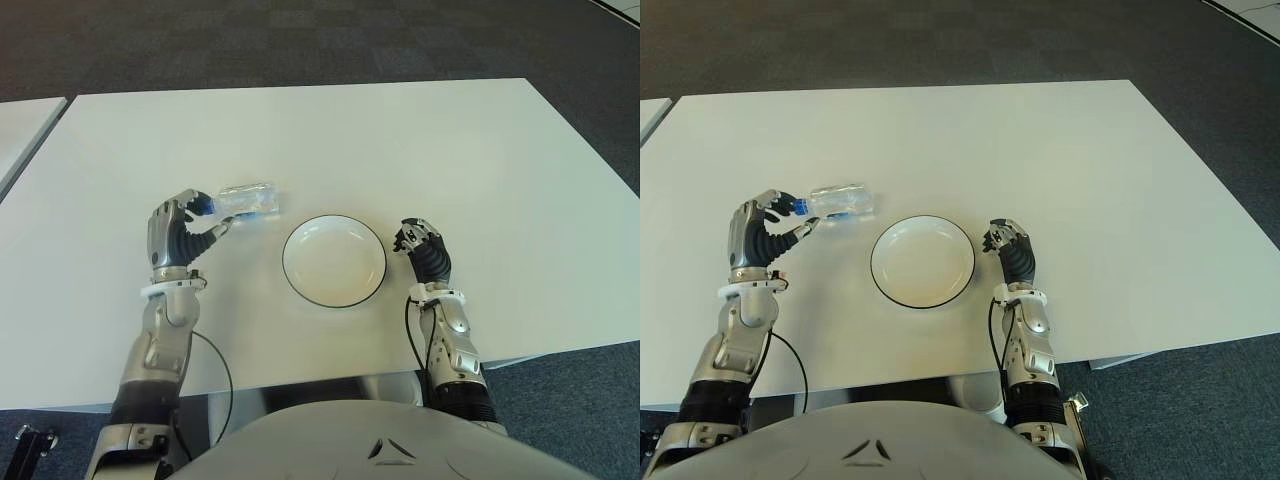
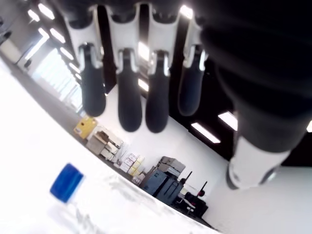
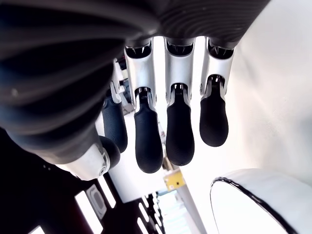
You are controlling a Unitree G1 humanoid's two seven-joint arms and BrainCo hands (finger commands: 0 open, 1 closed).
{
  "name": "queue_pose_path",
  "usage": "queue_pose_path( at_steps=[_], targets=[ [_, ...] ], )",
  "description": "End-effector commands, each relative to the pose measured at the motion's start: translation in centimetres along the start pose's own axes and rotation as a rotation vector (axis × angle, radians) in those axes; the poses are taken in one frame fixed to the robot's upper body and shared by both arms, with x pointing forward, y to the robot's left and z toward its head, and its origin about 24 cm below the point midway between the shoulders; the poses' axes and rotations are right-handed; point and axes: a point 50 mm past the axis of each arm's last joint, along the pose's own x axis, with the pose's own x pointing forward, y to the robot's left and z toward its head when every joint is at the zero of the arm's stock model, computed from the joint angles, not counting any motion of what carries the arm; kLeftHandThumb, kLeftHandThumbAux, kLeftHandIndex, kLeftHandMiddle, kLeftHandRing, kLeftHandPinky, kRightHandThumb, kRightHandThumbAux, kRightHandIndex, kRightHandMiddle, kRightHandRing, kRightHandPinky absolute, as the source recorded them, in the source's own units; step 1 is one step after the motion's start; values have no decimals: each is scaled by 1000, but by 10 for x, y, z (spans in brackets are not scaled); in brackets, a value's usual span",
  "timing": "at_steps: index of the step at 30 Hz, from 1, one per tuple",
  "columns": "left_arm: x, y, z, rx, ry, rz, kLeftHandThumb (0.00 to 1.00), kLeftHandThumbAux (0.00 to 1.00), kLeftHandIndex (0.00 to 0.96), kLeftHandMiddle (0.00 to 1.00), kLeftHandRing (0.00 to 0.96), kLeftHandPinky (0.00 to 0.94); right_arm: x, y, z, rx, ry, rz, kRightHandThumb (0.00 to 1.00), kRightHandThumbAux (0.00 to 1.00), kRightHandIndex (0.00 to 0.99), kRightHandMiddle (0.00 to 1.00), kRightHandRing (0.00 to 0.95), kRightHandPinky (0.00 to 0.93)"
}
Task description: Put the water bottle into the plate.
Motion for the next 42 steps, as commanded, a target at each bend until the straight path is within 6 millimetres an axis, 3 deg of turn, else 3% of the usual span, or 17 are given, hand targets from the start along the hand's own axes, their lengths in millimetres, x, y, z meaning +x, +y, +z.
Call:
queue_pose_path(
  at_steps=[1,5,8,17,26,42],
  targets=[
    [9,-2,-9,130,-22,-36,631,680,291,264,253,258,-1,6,-13,47,62,-21,706,726,434,632,629,636],
    [22,-5,-17,206,-20,-53,592,586,123,122,112,95,-1,6,-13,47,61,-23,706,726,434,631,629,636],
    [29,-8,-18,263,-27,-67,578,496,45,45,41,33,-1,6,-13,46,59,-21,706,726,434,632,630,638],
    [59,-25,-24,441,1,-179,552,219,1,1,1,0,-1,5,-15,47,57,-21,706,726,434,632,631,640],
    [78,-46,-32,588,-2,-342,523,134,0,0,0,0,-1,5,-14,47,57,-26,706,725,434,632,631,644],
    [67,-76,-32,664,-51,-606,506,129,0,0,0,0,-4,2,-14,60,62,-38,707,724,435,631,627,631]
  ],
)
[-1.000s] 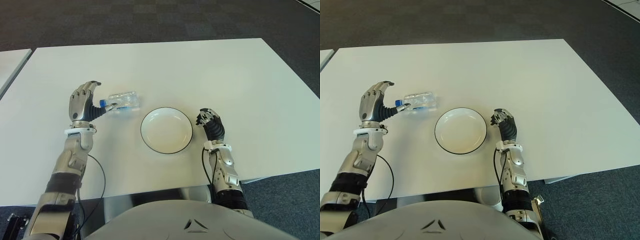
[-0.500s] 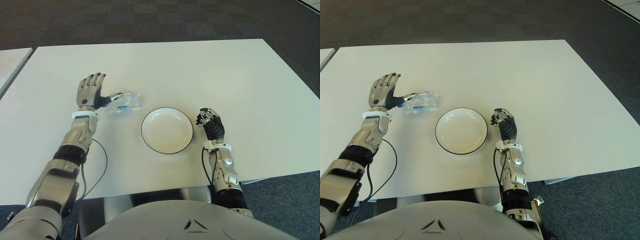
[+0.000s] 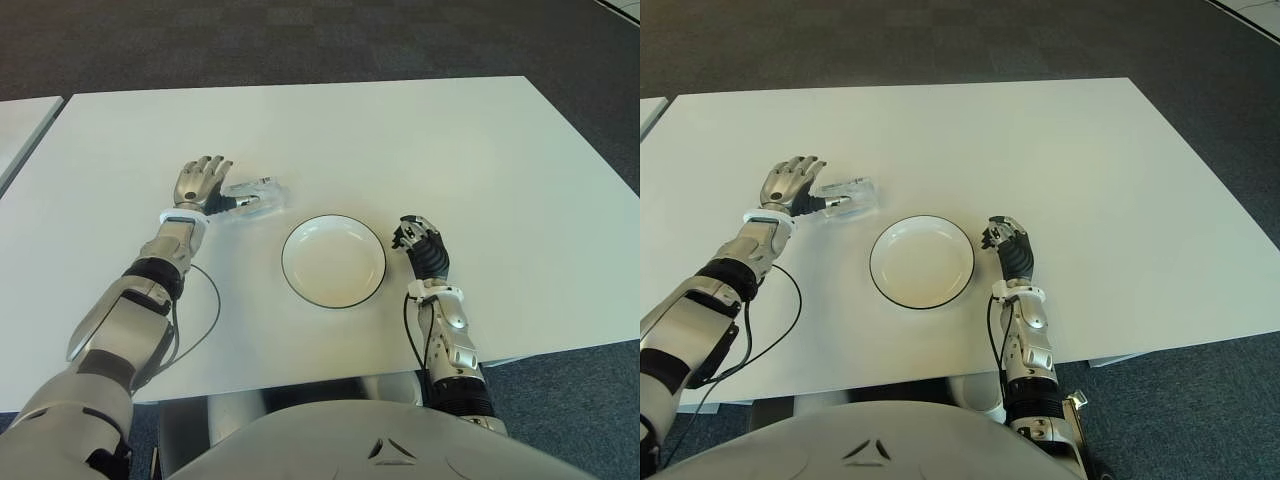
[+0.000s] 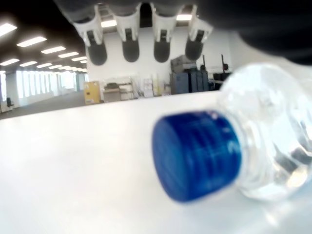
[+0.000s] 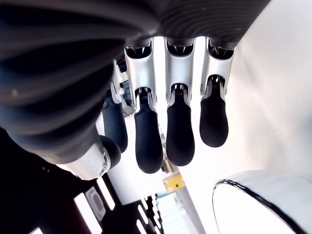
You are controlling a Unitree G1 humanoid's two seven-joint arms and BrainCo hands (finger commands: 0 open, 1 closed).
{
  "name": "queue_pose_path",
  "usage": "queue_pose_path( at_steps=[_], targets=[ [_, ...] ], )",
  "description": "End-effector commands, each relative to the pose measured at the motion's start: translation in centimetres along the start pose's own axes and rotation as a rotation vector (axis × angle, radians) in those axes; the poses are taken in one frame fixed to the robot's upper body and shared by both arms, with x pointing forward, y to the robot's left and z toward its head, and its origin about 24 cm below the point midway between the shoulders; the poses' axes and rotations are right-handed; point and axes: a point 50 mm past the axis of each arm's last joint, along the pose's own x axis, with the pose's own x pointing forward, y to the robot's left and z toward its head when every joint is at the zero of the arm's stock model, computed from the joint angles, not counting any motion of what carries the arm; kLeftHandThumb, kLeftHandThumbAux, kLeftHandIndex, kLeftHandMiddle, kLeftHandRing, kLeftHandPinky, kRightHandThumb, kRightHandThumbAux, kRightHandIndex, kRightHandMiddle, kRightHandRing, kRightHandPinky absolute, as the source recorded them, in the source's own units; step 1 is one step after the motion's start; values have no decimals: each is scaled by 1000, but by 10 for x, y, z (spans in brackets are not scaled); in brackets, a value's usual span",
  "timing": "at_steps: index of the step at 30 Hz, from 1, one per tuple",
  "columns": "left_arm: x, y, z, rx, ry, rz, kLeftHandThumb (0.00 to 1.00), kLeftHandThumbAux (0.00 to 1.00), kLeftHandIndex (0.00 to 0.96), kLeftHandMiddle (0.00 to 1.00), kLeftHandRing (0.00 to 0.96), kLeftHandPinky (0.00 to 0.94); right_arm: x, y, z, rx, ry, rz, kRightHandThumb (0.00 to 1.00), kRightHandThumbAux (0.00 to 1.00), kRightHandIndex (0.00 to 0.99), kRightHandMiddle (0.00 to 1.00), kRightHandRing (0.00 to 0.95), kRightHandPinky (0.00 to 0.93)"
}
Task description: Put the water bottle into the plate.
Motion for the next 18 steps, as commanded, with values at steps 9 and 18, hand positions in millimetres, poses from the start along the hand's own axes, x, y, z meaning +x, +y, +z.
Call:
queue_pose_path(
  at_steps=[9,18],
  targets=[
    [-4,-25,14,16,-51,-250,511,146,0,0,0,0,-10,0,-16,42,68,-37,707,724,434,625,623,631],
    [-9,-39,32,68,-96,-323,525,178,0,0,0,0,-11,-1,-15,41,65,-44,706,724,435,624,626,635]
  ],
)
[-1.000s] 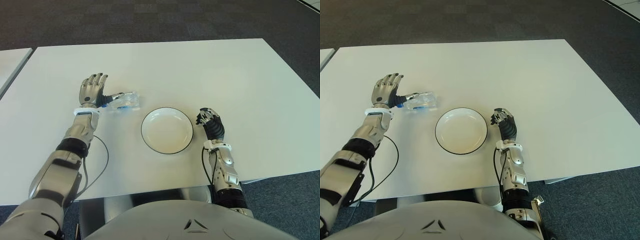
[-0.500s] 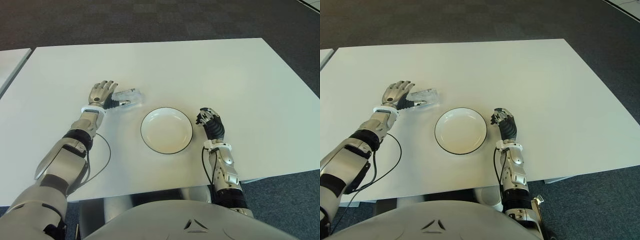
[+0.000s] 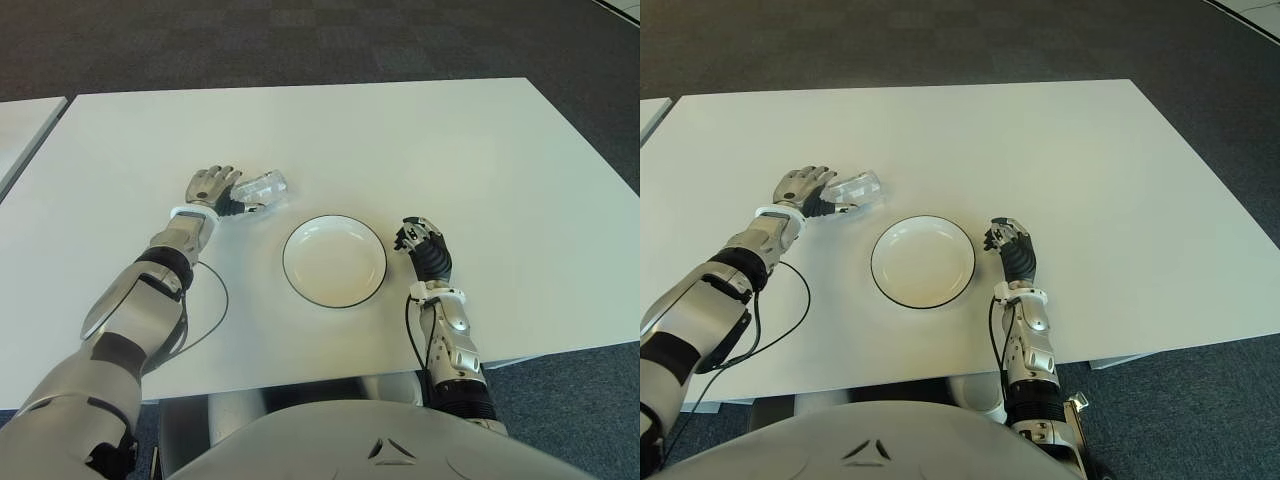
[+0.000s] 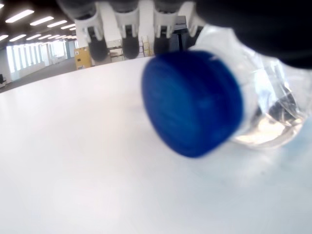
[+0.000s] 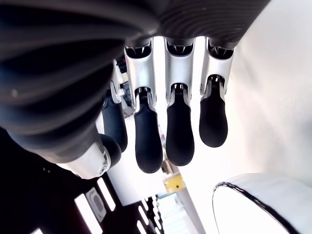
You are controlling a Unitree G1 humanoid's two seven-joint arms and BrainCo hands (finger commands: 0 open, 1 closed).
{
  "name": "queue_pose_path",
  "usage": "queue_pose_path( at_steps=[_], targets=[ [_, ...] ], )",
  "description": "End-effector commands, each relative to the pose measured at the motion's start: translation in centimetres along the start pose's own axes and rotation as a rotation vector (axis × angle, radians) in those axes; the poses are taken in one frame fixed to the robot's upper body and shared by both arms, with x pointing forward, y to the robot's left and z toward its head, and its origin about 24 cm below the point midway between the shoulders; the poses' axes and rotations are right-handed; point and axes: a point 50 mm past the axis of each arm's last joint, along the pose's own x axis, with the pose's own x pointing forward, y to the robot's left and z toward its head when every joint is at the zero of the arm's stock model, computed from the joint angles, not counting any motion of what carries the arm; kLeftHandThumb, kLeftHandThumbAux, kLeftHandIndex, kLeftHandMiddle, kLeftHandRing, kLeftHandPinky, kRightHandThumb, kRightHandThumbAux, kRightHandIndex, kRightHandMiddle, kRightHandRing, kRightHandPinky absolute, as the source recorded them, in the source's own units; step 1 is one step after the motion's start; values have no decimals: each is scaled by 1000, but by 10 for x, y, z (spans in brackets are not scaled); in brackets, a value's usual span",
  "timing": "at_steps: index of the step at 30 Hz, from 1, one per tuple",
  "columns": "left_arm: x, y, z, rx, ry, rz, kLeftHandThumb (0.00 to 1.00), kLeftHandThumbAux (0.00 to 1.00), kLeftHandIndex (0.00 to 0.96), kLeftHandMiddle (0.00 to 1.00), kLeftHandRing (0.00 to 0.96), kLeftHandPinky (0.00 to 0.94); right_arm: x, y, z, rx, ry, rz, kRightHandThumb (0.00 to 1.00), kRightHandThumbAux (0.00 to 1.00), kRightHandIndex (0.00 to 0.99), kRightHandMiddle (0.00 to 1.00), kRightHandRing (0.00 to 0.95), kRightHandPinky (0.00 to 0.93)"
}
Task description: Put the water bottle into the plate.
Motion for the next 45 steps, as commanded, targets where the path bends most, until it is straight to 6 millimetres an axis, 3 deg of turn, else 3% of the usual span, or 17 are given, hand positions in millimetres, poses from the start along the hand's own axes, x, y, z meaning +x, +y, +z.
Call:
queue_pose_path(
  at_steps=[1,24,28,30,32,37,41,45],
  targets=[
    [-12,-37,15,42,-50,-160,527,185,0,0,0,0,-8,1,-15,45,64,-34,706,723,435,625,626,636],
    [-23,-61,32,316,-193,-226,553,322,0,0,0,0,-12,0,-15,43,72,-37,706,725,435,635,631,637],
    [-23,-62,33,305,-187,-207,556,428,0,38,34,85,-13,-1,-15,42,74,-38,706,725,435,633,630,638],
    [-23,-61,32,299,-179,-196,567,465,34,91,91,148,-13,-1,-15,42,74,-39,706,725,435,631,629,639],
    [-23,-60,31,286,-167,-176,589,521,184,238,236,289,-13,-2,-15,42,75,-42,706,725,434,628,629,641],
    [-23,-59,30,225,-146,-126,676,649,369,444,454,480,-13,-2,-15,38,74,-46,707,725,434,626,629,641],
    [-24,-58,29,174,-140,-90,802,669,377,528,620,632,-13,-2,-15,37,73,-45,707,725,434,626,629,642],
    [-26,-58,28,144,-142,-69,833,668,396,558,719,758,-12,-3,-15,37,73,-43,706,725,434,627,630,643]
  ],
)
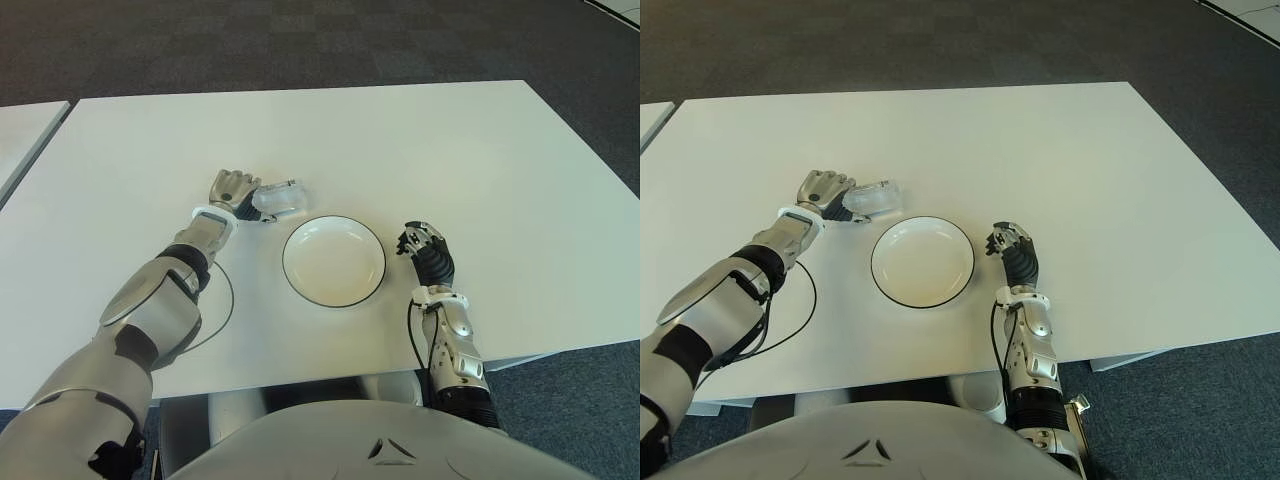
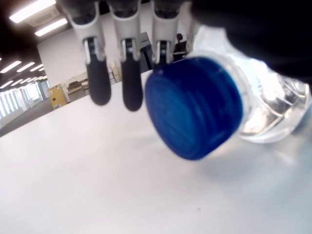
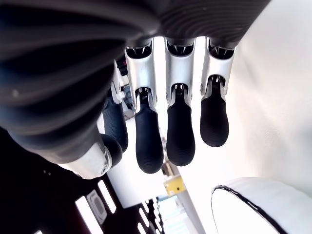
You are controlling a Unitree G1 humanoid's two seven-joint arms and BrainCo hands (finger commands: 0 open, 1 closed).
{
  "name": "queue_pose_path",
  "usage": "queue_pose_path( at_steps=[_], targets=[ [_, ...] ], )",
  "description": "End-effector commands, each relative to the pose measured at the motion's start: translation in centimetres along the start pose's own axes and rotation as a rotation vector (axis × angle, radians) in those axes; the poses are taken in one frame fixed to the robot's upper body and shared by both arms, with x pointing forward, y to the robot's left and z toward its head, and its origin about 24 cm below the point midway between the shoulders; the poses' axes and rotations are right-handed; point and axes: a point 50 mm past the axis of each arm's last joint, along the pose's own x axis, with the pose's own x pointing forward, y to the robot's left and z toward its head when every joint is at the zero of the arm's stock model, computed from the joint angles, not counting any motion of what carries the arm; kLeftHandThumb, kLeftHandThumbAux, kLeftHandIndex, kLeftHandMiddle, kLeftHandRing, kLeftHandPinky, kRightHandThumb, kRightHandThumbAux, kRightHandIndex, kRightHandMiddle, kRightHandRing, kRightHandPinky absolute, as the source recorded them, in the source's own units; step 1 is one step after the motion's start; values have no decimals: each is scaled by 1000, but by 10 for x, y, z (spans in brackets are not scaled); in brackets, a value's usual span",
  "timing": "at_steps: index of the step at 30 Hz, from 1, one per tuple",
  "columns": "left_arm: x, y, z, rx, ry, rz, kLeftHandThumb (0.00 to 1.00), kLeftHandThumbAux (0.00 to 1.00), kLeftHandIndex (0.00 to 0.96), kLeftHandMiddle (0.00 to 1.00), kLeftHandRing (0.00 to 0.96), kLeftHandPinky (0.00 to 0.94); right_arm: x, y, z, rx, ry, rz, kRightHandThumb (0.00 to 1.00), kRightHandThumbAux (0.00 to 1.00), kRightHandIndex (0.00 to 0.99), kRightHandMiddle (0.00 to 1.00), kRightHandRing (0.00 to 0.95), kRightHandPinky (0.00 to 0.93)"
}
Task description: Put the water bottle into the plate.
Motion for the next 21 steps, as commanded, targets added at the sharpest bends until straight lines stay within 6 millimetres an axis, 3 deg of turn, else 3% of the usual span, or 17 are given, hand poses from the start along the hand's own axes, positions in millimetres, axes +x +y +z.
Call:
queue_pose_path(
  at_steps=[1,8,21],
  targets=[
    [-28,-47,13,-30,-39,-167,837,668,400,564,740,781,-6,1,-14,39,65,-31,706,725,434,627,630,643],
    [-29,-48,10,-63,-25,-179,845,667,411,574,816,854,-4,0,-14,40,62,-30,706,725,434,628,633,646],
    [-31,-50,7,-145,9,-218,848,667,414,575,851,865,-2,-1,-13,41,61,-23,706,725,435,634,631,638]
  ],
)
